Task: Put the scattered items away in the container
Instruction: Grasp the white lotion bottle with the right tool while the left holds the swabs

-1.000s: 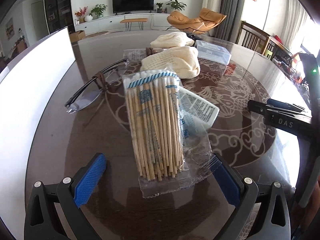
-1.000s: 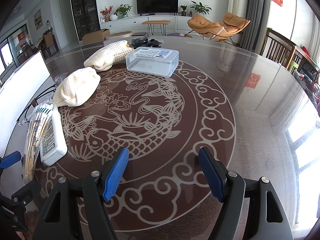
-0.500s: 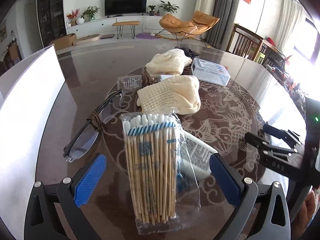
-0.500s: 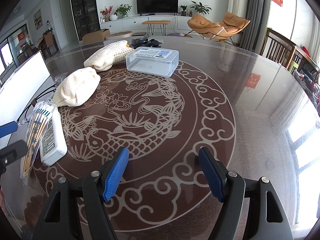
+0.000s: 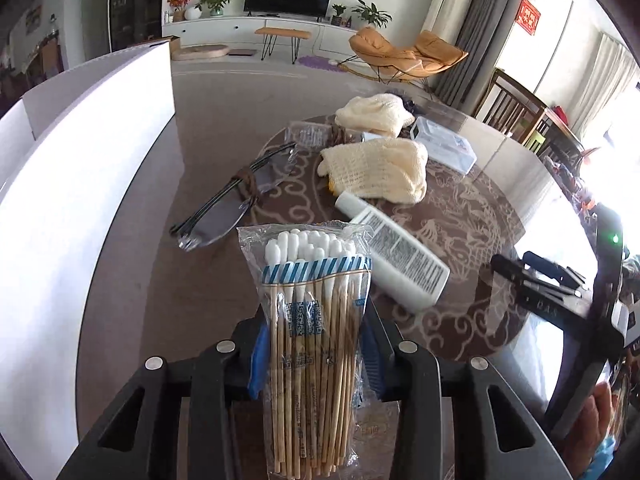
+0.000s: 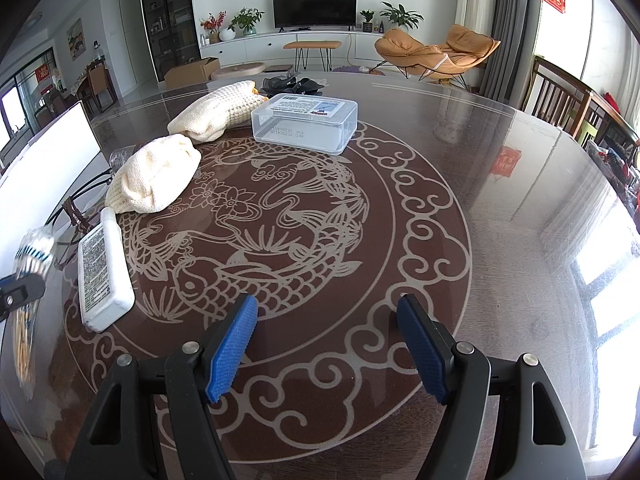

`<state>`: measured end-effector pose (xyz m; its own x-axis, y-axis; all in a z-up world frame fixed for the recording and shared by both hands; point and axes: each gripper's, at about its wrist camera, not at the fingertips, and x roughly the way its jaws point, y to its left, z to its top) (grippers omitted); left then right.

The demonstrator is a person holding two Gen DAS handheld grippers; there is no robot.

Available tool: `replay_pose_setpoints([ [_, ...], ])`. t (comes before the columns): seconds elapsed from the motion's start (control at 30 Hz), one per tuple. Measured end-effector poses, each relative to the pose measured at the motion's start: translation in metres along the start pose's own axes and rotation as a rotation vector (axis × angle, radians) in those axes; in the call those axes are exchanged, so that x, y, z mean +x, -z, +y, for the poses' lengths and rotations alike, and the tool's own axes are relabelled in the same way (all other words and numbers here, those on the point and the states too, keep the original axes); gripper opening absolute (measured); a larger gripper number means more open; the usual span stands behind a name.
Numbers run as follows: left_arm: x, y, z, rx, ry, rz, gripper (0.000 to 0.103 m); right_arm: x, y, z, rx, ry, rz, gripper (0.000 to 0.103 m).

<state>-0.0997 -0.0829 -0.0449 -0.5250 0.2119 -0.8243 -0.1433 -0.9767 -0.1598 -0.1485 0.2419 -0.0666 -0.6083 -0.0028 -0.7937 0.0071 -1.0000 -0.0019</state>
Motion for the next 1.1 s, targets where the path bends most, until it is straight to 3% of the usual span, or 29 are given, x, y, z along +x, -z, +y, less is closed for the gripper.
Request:
replay_pose_setpoints([
  [0.13, 0.007, 0.016, 0.013, 0.004, -0.074, 0.03, 0.04, 0.0, 0.0, 0.0, 0.0, 0.0, 0.0, 0.074],
  [0.27, 0.009, 0.017, 0.013, 0.009, -0.107, 0.031, 0.055, 0.0, 0.0, 0.0, -0.001, 0.001, 0.0, 0.074],
  [0.37, 0.01, 0.021, 0.013, 0.018, -0.141, 0.034, 0.075, 0.001, 0.0, 0.001, -0.002, 0.001, 0.0, 0.074],
  [0.47, 0.007, 0.028, 0.014, 0.031, -0.165, 0.012, 0.078, 0.005, -0.007, 0.0, -0.017, -0.032, -0.005, 0.074],
  [0.57, 0.007, 0.033, 0.015, 0.038, -0.178, -0.004, 0.089, -0.01, -0.008, 0.007, -0.038, -0.321, -0.079, 0.073],
  [0.63, 0.007, 0.036, 0.017, 0.033, -0.179, -0.03, 0.093, -0.029, -0.009, 0.027, -0.134, -0.41, -0.156, 0.073],
  [0.73, 0.008, 0.038, 0.019, 0.024, -0.185, -0.047, 0.098, -0.035, -0.012, 0.066, -0.306, -0.505, -0.147, 0.073],
  [0.83, 0.009, 0.037, 0.02, 0.022, -0.184, -0.045, 0.1, -0.022, -0.014, 0.099, -0.419, -0.502, -0.096, 0.073],
  [1.1, 0.01, 0.036, 0.019, 0.001, -0.202, -0.03, 0.103, 0.017, -0.017, 0.138, -0.534, -0.45, -0.016, 0.073],
])
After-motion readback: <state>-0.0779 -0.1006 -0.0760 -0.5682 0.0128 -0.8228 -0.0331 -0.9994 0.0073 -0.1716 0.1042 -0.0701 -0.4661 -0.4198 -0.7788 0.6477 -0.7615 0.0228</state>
